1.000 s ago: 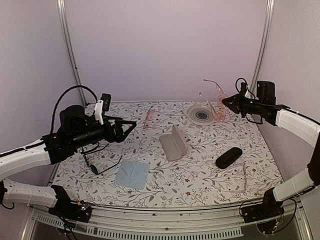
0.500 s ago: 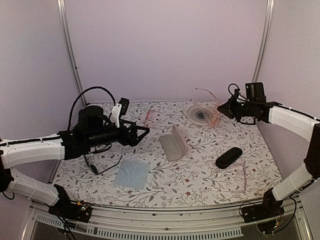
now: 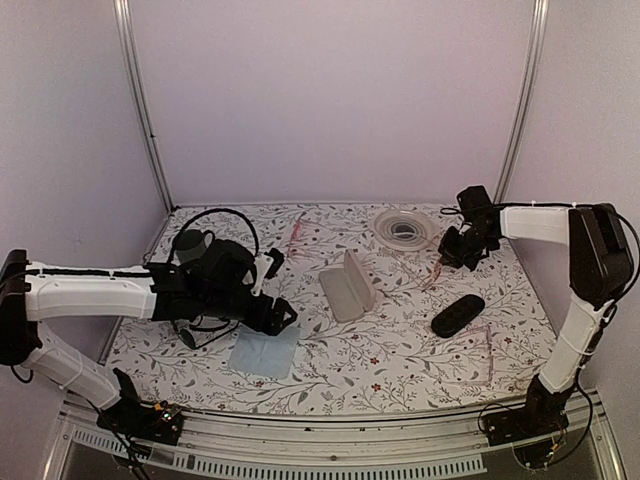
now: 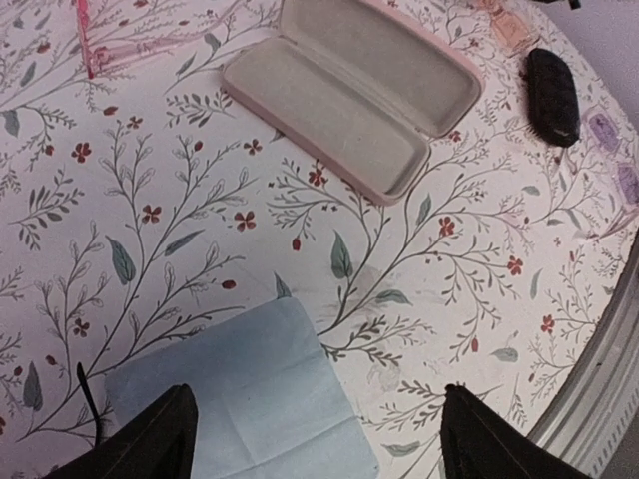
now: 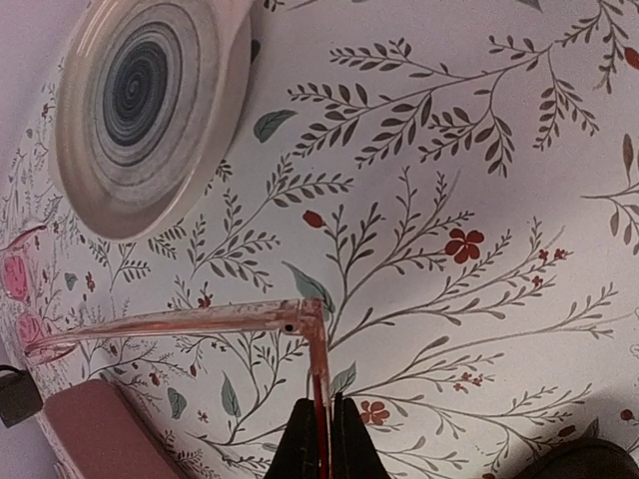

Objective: Organize the sunglasses
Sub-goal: Place the sunglasses at the center of the board.

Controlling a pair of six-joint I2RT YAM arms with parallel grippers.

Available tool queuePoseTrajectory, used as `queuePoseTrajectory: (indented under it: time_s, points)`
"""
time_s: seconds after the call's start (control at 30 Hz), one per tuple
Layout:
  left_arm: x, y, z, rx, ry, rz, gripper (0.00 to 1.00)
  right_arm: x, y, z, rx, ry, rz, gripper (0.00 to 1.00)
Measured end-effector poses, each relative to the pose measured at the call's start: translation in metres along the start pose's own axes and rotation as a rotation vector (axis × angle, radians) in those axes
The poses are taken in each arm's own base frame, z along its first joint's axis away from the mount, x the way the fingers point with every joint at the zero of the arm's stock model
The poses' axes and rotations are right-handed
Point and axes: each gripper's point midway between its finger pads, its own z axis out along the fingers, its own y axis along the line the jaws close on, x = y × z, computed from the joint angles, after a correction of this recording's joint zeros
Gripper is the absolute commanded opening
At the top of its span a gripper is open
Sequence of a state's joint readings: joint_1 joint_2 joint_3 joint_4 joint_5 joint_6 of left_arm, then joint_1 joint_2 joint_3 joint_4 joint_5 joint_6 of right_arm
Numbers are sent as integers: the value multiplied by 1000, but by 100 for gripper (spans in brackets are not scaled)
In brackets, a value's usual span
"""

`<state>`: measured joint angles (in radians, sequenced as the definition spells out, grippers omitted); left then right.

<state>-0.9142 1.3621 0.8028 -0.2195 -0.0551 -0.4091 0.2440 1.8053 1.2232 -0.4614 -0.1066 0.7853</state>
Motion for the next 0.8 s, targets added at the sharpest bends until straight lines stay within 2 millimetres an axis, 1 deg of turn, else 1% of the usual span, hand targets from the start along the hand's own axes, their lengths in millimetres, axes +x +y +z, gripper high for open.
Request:
queuePoseTrajectory:
  time_s: [0.13, 0.23, 0.3, 0.43, 0.53, 0.6, 0.77, 0.8]
  points:
    - [18, 8, -2, -39, 64, -25, 86, 5, -13, 20, 63, 34, -8, 0]
    - [29, 14, -6, -57, 92, -49, 87, 10, -22, 31, 102, 63, -8, 3]
    - [37, 17, -9, -67, 104, -63, 88, 7, -20, 32, 99, 58, -9, 8]
    - [48, 22, -15, -77, 120, -87, 89, 9, -21, 32, 106, 66, -14, 17]
    - [57, 26, -19, -85, 132, -107, 90, 11, -21, 33, 102, 76, -28, 33]
    - [62, 29, -21, -92, 136, -117, 90, 12, -19, 33, 91, 83, -39, 39]
    - [67, 33, -26, -103, 134, -144, 89, 15, -10, 28, 36, 94, -66, 46]
    - [68, 34, -27, -107, 135, -152, 89, 15, -7, 24, 22, 93, -76, 50]
